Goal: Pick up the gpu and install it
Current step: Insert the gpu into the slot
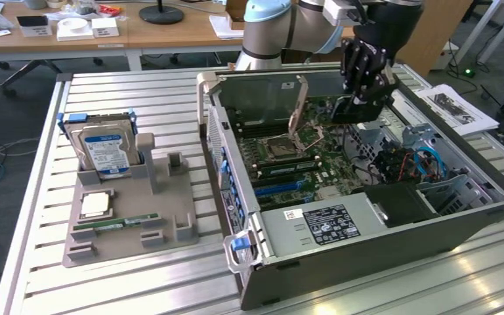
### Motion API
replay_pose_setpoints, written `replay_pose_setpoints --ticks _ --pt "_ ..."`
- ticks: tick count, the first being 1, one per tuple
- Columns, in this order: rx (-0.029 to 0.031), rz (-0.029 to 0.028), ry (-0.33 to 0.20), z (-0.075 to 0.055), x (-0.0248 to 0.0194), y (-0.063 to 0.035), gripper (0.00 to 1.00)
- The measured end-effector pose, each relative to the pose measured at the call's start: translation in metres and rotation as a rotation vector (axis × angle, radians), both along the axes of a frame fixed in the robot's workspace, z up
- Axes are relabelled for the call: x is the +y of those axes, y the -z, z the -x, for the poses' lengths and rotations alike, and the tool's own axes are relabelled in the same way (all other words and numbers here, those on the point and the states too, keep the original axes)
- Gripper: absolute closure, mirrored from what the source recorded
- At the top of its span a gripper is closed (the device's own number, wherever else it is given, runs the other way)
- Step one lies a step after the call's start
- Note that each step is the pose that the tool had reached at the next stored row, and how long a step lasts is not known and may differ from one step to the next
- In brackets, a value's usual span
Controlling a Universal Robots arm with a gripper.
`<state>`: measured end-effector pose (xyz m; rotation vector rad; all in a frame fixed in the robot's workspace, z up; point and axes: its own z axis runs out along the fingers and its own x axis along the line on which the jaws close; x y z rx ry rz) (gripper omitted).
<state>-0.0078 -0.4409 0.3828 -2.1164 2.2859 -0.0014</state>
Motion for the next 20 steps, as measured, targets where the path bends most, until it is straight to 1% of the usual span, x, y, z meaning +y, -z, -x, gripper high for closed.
replay_pose_setpoints --ticks 20 --pt "-0.0001 0.0000 0.000 0.032 0.0003 0.0008 0.73"
